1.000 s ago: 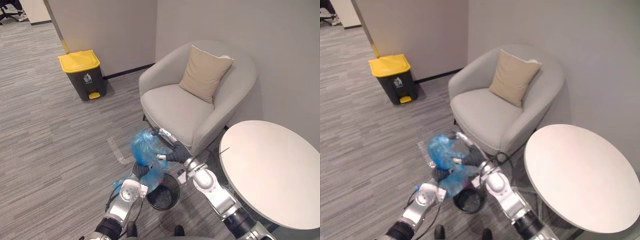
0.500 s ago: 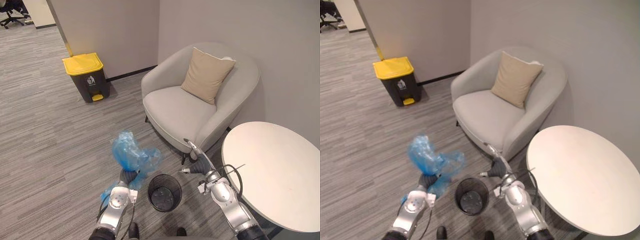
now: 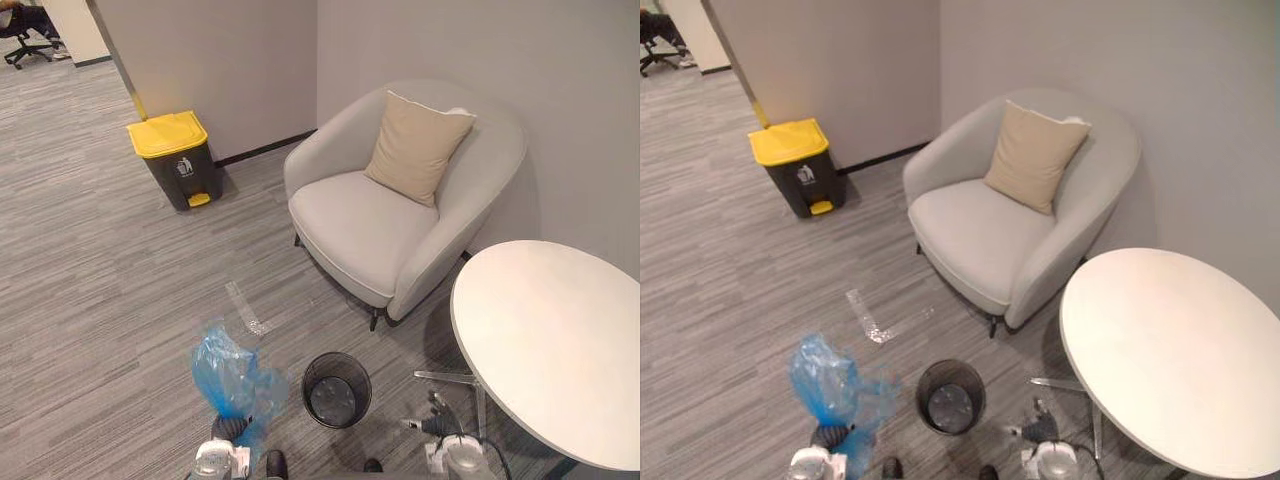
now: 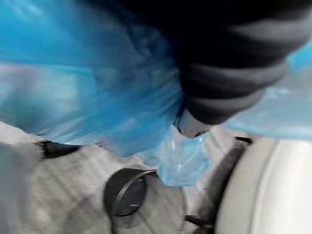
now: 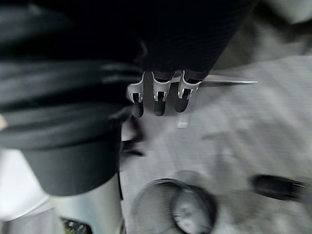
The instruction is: Gather rubbish on tea table into small bin, then transfer packed bag to large trash can.
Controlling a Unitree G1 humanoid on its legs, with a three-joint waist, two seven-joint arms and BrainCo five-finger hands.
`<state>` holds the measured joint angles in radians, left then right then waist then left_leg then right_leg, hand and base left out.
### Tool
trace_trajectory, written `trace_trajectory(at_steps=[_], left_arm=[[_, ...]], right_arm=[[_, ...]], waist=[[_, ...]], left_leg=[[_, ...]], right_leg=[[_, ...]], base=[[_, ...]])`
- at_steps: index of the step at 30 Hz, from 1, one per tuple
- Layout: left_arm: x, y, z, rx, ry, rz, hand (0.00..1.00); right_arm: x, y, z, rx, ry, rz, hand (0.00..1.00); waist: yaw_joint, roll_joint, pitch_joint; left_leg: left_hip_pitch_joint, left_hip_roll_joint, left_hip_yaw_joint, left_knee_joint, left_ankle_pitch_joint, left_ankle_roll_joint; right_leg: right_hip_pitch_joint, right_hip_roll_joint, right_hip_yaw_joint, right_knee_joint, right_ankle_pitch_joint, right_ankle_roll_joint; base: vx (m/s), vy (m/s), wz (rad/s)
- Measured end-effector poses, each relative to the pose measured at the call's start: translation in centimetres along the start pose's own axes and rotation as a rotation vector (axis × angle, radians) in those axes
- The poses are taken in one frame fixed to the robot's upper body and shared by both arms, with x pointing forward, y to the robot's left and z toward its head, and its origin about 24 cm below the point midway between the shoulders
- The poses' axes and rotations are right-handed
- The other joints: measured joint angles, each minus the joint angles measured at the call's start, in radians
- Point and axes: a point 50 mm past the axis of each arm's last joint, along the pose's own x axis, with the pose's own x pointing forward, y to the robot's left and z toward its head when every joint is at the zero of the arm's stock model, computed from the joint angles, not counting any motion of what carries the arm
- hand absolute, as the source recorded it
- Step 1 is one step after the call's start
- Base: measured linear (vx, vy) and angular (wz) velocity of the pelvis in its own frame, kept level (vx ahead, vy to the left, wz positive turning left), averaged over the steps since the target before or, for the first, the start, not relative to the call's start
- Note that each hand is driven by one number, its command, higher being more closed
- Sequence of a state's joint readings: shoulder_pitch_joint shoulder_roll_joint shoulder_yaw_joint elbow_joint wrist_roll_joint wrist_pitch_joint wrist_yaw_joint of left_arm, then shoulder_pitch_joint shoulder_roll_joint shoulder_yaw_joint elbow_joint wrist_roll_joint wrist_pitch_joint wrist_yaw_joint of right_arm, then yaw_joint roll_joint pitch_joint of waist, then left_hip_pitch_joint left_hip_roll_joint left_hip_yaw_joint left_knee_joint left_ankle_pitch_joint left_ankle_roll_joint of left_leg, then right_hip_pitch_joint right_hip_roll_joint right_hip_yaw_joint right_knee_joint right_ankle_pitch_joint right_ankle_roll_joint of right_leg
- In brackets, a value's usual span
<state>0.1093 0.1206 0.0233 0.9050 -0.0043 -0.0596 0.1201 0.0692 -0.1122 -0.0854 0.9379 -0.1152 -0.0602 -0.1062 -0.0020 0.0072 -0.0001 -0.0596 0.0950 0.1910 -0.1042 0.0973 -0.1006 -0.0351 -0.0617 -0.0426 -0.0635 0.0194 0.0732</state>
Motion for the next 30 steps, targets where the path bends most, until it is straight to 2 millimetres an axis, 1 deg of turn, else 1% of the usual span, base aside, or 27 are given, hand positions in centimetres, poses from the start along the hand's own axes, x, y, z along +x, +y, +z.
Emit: trace_trajectory(at_steps=[2,3,5,6,7,9,10,11,12,13,14,15,16,17,18,19,20,21,22,23,24,25,26,28,29,30], left_arm=[[0.1,0.0,-0.1,0.001,0.01,0.0,1.0],[0.1,0.0,0.0,0.001,0.009,-0.001,1.0],[0.4,-0.1,0.4,0.001,0.003,-0.002,1.0],[0.5,-0.1,0.8,-0.003,-0.004,-0.001,1.0],[0.6,-0.1,1.0,-0.007,-0.01,0.0,1.0],[1.0,-0.1,2.4,-0.022,-0.045,0.003,1.0],[1.0,-0.2,2.9,-0.025,-0.062,0.002,1.0],[1.0,-0.3,4.9,-0.045,-0.145,0.003,1.0],[1.0,-0.2,4.7,-0.05,-0.143,0.01,1.0],[1.0,0.1,4.6,-0.055,-0.139,0.02,1.0],[0.9,0.1,4.2,-0.062,-0.124,0.02,1.0],[0.9,-0.2,4.1,-0.067,-0.12,0.012,1.0],[0.8,-0.8,4.0,-0.079,-0.113,0.0,1.0],[0.8,-1.8,4.3,-0.098,-0.119,-0.022,1.0],[0.7,-2.4,4.3,-0.101,-0.118,-0.039,1.0],[0.5,-2.8,4.0,-0.103,-0.11,-0.049,1.0],[0.5,-3.0,4.0,-0.1,-0.109,-0.053,1.0],[0.5,-3.0,3.7,-0.095,-0.103,-0.055,1.0],[0.4,-3.0,3.7,-0.091,-0.102,-0.057,1.0],[0.5,-3.1,4.2,-0.089,-0.114,-0.06,1.0],[0.5,-3.2,4.2,-0.085,-0.116,-0.064,1.0],[0.5,-3.3,4.4,-0.082,-0.121,-0.069,1.0],[0.5,-3.4,4.3,-0.079,-0.121,-0.071,1.0],[0.6,-3.5,4.2,-0.073,-0.112,-0.074,1.0],[0.7,-3.4,4.3,-0.069,-0.11,-0.072,1.0],[0.7,-3.3,4.2,-0.064,-0.105,-0.07,1.0]], right_arm=[[0.2,-0.2,-0.3,0.017,0.035,-0.019,0.0],[0.3,-0.2,-0.1,0.023,0.034,-0.024,0.0],[0.6,-0.2,0.4,0.024,0.032,-0.03,0.0],[0.8,0.0,1.3,0.026,0.015,-0.031,0.0],[0.8,0.0,1.4,0.027,0.011,-0.032,0.0],[0.8,0.3,1.5,0.033,0.011,-0.03,0.0],[0.8,0.4,1.4,0.043,0.013,-0.03,0.0],[0.4,1.3,0.8,0.088,0.029,-0.02,0.0],[0.3,1.6,0.6,0.093,0.033,-0.015,0.0],[0.4,1.7,1.3,0.098,0.011,-0.013,0.0],[0.6,1.5,2.2,0.101,-0.022,-0.019,0.0],[0.8,1.5,3.1,0.102,-0.05,-0.02,0.0],[0.9,1.4,3.7,0.099,-0.069,-0.022,0.0],[0.9,1.2,3.9,0.099,-0.083,-0.032,0.0],[0.7,1.2,3.4,0.094,-0.07,-0.033,0.0],[0.6,1.4,3.1,0.089,-0.064,-0.029,0.0],[0.6,1.4,3.0,0.086,-0.06,-0.029,0.0],[0.6,1.4,2.9,0.087,-0.054,-0.036,0.0],[0.6,1.6,3.0,0.103,-0.053,-0.038,0.0],[0.6,1.5,2.9,0.112,-0.049,-0.051,0.0],[0.6,1.4,3.0,0.112,-0.052,-0.058,0.0],[0.6,1.0,2.9,0.106,-0.053,-0.069,0.0],[0.5,0.7,2.3,0.099,-0.037,-0.078,0.0],[0.5,0.3,1.9,0.092,-0.026,-0.084,0.0],[0.5,0.4,1.8,0.092,-0.017,-0.083,0.0],[0.6,0.3,1.9,0.091,-0.02,-0.086,0.0]], waist=[[0.0,0.001,0.027],[0.0,0.002,0.042],[0.001,-0.003,0.077],[0.008,-0.006,0.091],[0.005,-0.006,0.095],[0.004,-0.027,0.114],[0.005,-0.032,0.118],[0.003,-0.031,0.124],[0.015,-0.044,0.115],[0.019,-0.055,0.111],[0.028,-0.044,0.11],[0.042,-0.035,0.112],[0.05,-0.017,0.122],[0.049,0.015,0.14],[0.05,0.031,0.143],[0.05,0.04,0.142],[0.048,0.045,0.144],[0.044,0.047,0.147],[0.04,0.029,0.153],[0.041,0.008,0.164],[0.039,-0.002,0.169],[0.035,-0.004,0.168],[0.033,-0.005,0.167],[0.032,0.023,0.151],[0.027,0.035,0.147],[0.027,0.039,0.144]], left_leg=[[0.008,0.0,0.014,0.0,0.0,0.001],[0.008,0.0,0.018,0.001,0.0,0.001],[0.004,0.002,0.04,0.001,0.001,0.002],[-0.012,0.002,0.054,0.002,0.003,0.006],[-0.025,0.002,0.053,0.006,0.004,0.009],[-0.077,-0.004,0.045,0.081,-0.021,0.027],[-0.093,-0.005,0.044,0.114,-0.037,0.038],[-0.137,-0.005,-0.022,0.192,-0.046,0.046],[-0.152,-0.01,-0.031,0.211,-0.045,0.044],[-0.164,-0.014,-0.038,0.221,-0.044,0.042],[-0.181,-0.008,-0.039,0.21,-0.034,0.034],[-0.206,0.0,-0.039,0.205,-0.014,0.026],[-0.23,0.007,-0.052,0.21,0.0,0.023],[-0.249,0.026,-0.085,0.207,0.023,0.015],[-0.259,0.038,-0.117,0.2,0.046,0.002],[-0.257,0.049,-0.144,0.173,0.066,0.001],[-0.253,0.057,-0.147,0.147,0.058,0.0],[-0.254,0.069,-0.129,0.117,0.008,0.004],[-0.261,0.069,-0.082,0.118,-0.028,0.022],[-0.285,0.064,-0.044,0.201,-0.027,0.028],[-0.303,0.052,-0.022,0.295,-0.035,0.039],[-0.304,0.052,0.015,0.424,-0.062,0.049],[-0.282,0.065,0.037,0.498,-0.101,0.052],[-0.231,0.099,0.072,0.525,-0.195,0.047],[-0.184,0.102,0.104,0.47,-0.21,0.035],[-0.164,0.087,0.114,0.406,-0.21,0.035]], right_leg=[[-0.003,0.0,0.014,0.008,0.0,0.0],[-0.008,0.0,0.02,0.013,0.0,0.0],[-0.039,0.002,0.04,0.044,-0.001,0.002],[-0.076,0.003,0.055,0.082,-0.009,0.004],[-0.096,0.002,0.055,0.104,-0.017,0.006],[-0.15,-0.014,0.058,0.189,-0.042,0.013],[-0.151,-0.018,0.06,0.193,-0.043,0.017],[-0.203,-0.022,0.09,0.654,-0.255,0.05],[-0.184,-0.022,0.116,0.666,-0.281,0.045],[-0.174,-0.017,0.124,0.627,-0.292,0.038],[-0.168,-0.007,0.125,0.57,-0.306,0.02],[-0.154,0.01,0.129,0.504,-0.324,-0.007],[-0.153,0.024,0.128,0.465,-0.33,-0.026],[-0.148,0.047,0.092,0.446,-0.306,-0.042],[-0.144,0.063,0.058,0.439,-0.298,-0.051],[-0.138,0.076,0.027,0.435,-0.291,-0.062],[-0.132,0.078,-0.002,0.424,-0.282,-0.074],[-0.116,0.073,-0.046,0.378,-0.254,-0.091],[-0.114,0.055,-0.078,0.338,-0.225,-0.103],[-0.115,0.026,-0.099,0.33,-0.211,-0.11],[-0.116,0.002,-0.122,0.325,-0.205,-0.108],[-0.112,-0.022,-0.155,0.319,-0.195,-0.1],[-0.11,-0.034,-0.179,0.316,-0.191,-0.093],[-0.106,-0.041,-0.227,0.298,-0.178,-0.079],[-0.102,-0.047,-0.249,0.287,-0.168,-0.062],[-0.094,-0.046,-0.258,0.265,-0.154,-0.043]], base=[[0.01,0.005,-0.18],[-0.03,0.008,-0.21],[-0.08,0.016,-0.34],[-0.08,0.016,-0.3],[-0.07,0.012,-0.11],[-0.05,0.016,0.11],[-0.07,-0.011,0.91],[-0.06,-0.067,0.98],[-0.1,-0.139,1.01],[-0.13,-0.158,0.16],[-0.13,-0.132,-0.04],[-0.17,-0.125,-0.05],[-0.22,-0.109,0.24],[-0.24,-0.112,0.55],[-0.27,-0.158,0.78],[-0.17,-0.126,0.63],[-0.19,-0.137,0.81],[-0.16,-0.055,0.85],[-0.2,-0.069,0.92],[-0.18,-0.039,0.79],[-0.12,-0.022,0.89],[-0.11,0.014,0.95],[-0.09,0.068,0.89],[-0.07,0.123,0.78],[-0.06,0.168,0.74],[-0.06,0.172,0.59]])
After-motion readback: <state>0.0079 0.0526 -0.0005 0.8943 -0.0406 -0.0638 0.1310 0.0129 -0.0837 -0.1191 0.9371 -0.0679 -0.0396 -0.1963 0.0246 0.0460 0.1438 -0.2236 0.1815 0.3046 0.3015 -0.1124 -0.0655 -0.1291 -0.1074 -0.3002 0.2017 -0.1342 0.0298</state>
